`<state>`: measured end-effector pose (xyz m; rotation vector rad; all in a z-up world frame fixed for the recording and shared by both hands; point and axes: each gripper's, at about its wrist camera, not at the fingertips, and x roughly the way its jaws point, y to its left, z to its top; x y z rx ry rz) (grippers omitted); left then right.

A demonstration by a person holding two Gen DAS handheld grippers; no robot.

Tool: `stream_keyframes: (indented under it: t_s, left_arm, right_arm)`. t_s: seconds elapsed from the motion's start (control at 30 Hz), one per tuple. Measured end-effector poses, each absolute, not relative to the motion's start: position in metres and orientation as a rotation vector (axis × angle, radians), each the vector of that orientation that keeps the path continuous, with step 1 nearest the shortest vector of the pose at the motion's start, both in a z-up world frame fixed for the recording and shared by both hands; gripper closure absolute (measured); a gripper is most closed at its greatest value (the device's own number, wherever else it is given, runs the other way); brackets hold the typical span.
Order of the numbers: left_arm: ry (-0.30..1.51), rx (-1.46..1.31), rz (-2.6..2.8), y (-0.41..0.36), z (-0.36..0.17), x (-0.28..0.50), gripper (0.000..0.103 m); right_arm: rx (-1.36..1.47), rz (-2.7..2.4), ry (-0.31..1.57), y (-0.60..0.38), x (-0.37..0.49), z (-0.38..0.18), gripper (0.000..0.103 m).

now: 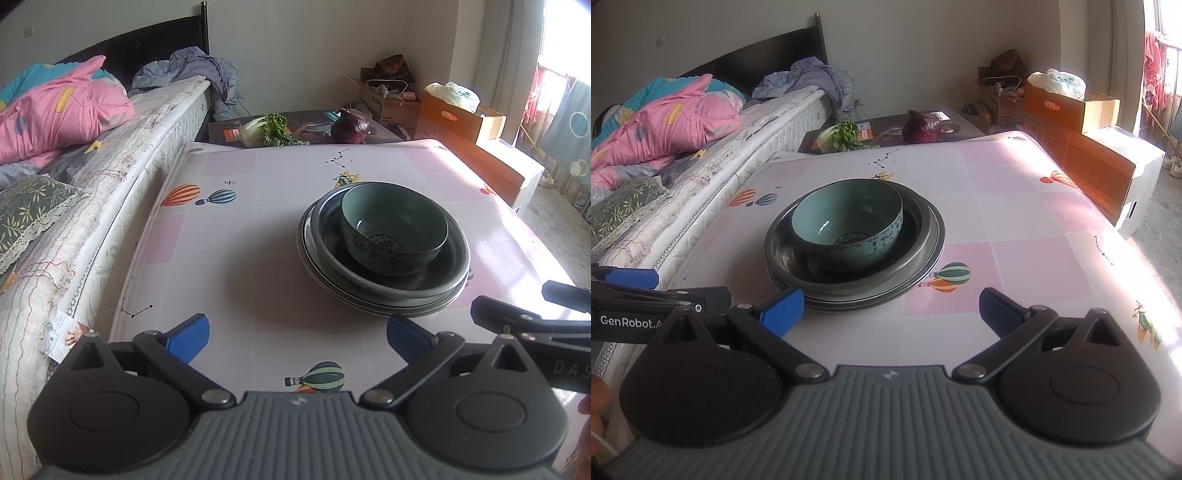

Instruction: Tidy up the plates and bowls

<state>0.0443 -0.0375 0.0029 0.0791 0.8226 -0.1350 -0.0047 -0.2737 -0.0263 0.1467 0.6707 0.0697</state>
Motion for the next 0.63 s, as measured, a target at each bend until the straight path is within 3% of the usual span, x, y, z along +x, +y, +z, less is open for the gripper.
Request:
stream_keyframes:
  t_s: [0.63]
  left_arm:
    - [0.825,0.076,-0.137,-0.0373,0.0029,0.0438,0.0]
  right_arm:
    - [0.146,0.069,0.671,-0.2739,-0.0048,-0.0262,0.001]
